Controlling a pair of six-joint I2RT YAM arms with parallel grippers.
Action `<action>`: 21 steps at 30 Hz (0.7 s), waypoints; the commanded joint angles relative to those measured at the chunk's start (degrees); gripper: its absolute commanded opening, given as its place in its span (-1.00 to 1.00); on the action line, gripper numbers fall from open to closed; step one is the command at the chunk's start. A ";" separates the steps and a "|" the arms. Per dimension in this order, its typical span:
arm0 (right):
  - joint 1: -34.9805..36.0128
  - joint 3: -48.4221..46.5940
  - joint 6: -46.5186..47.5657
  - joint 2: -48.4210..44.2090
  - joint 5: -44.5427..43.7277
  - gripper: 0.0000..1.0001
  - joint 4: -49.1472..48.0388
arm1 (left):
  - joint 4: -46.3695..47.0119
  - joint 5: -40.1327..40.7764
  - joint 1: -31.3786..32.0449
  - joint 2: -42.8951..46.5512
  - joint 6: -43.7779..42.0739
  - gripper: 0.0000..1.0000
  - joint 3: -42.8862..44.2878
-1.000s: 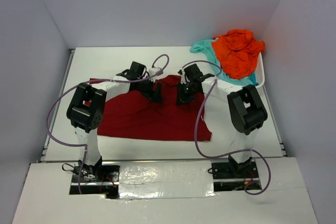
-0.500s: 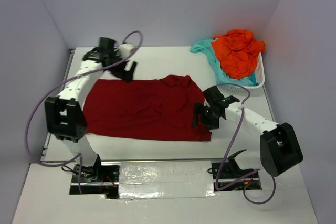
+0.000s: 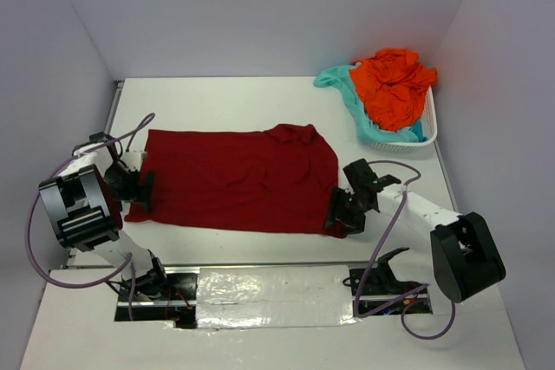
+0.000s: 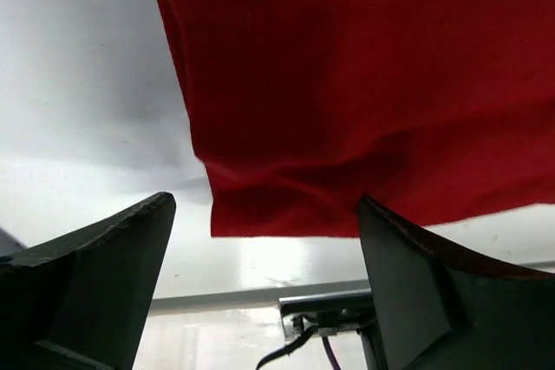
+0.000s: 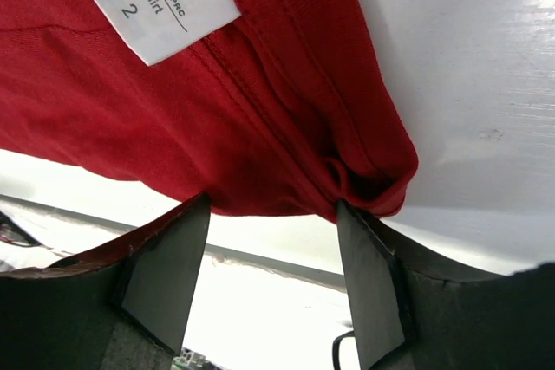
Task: Fold and stack the t-shirts
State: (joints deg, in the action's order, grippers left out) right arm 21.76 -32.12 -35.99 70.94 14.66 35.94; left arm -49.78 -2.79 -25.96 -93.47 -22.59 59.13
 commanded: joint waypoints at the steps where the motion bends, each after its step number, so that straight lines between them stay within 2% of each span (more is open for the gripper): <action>1: -0.22 3.29 -1.37 0.17 -0.41 0.34 -3.95 | 5.12 1.29 -1.64 -1.09 -1.58 0.93 -1.39; 2: -0.57 3.55 -1.28 -0.27 -0.50 0.32 -4.21 | 5.83 1.03 -1.82 -2.49 -1.23 0.89 -1.56; 3: -1.27 3.64 -1.28 -0.62 -0.59 0.30 -4.39 | 6.53 0.51 -1.73 -2.94 -0.79 0.70 -1.57; 7: -1.63 0.49 -1.19 -2.03 -1.91 0.27 -1.06 | 6.45 -4.33 -1.73 -3.82 -0.26 0.21 -2.97; 11: -1.63 -3.12 -2.59 -6.76 -5.50 0.43 4.91 | 6.80 -4.51 -1.73 -3.56 -0.44 -1.00 -4.46; 15: -1.63 -3.57 -5.31 -10.64 -8.23 0.54 6.86 | 7.68 -1.36 -1.91 -0.58 -2.19 -1.00 -8.67; 19: -2.07 -1.73 -7.42 -7.05 -10.17 0.58 3.88 | 6.54 2.08 -2.26 3.11 -5.00 -1.00 -12.19; 21: -2.51 0.04 -8.05 -3.80 -8.34 0.58 -0.42 | 6.36 2.52 -2.52 4.34 -6.50 -1.00 -13.87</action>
State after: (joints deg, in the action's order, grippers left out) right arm 19.97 -33.30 -41.54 63.99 7.38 38.89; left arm -41.32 -2.42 -27.73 -89.32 -25.65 49.25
